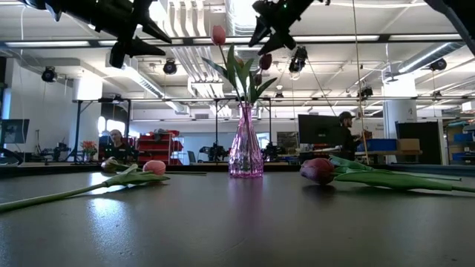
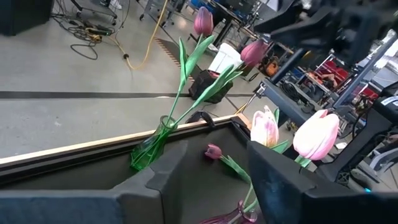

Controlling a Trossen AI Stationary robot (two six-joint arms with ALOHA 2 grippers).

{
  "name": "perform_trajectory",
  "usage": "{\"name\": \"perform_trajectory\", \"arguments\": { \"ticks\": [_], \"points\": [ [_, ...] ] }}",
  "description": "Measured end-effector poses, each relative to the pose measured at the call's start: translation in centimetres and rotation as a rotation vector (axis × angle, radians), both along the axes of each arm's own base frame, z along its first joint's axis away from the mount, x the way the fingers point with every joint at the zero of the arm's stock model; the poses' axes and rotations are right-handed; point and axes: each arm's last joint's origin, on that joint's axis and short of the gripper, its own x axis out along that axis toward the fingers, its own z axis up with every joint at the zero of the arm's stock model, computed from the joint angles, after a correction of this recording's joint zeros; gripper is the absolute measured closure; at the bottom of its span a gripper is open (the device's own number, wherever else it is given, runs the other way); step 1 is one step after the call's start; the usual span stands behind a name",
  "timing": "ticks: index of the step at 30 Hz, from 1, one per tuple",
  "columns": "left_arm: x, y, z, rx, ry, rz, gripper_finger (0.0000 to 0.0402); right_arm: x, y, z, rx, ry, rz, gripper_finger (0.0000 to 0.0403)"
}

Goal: Sort flowers into vase by color
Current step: Put the top pink tulip into the purple vase

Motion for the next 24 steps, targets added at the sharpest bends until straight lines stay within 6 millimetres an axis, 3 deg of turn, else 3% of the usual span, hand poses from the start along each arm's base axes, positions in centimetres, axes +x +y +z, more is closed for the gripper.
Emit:
{"name": "perform_trajectory", "arguments": {
  "ticks": [4, 8, 13, 16, 17, 20, 24],
  "points": [
    [0.0, 0.0, -0.1, -0.004, 0.006, 0.0, 0.0249, -1.0, 0.7, 2.7, -0.063, -0.045, 0.016, 0.0161],
    [0.3, 0.2, -0.7, -0.11, -0.013, 0.036, 0.0256, -3.4, 2.2, 4.9, -0.148, -0.01, 0.012, 0.0183],
    [1.4, 0.8, -2.7, -0.314, -0.007, 0.151, 0.0297, -7.0, 4.4, 6.4, -0.167, 0.086, -0.074, 0.029],
    [1.8, 1.2, -4.5, -0.477, 0.015, 0.281, 0.033, -8.8, 5.8, 7.6, -0.177, 0.073, -0.076, 0.037],
    [1.7, 1.2, -5.1, -0.527, 0.026, 0.333, 0.0341, -9.4, 6.3, 8.0, -0.18, 0.067, -0.076, 0.038],
    [1.4, 1.2, -6.9, -0.663, 0.088, 0.478, 0.0363, -11.0, 7.4, 8.9, -0.184, 0.051, -0.082, 0.0382],
    [0.7, 1.7, -8.7, -0.801, 0.15, 0.63, 0.036, -12.3, 8.4, 9.5, -0.22, 0.056, -0.062, 0.0381]
  ]
}}
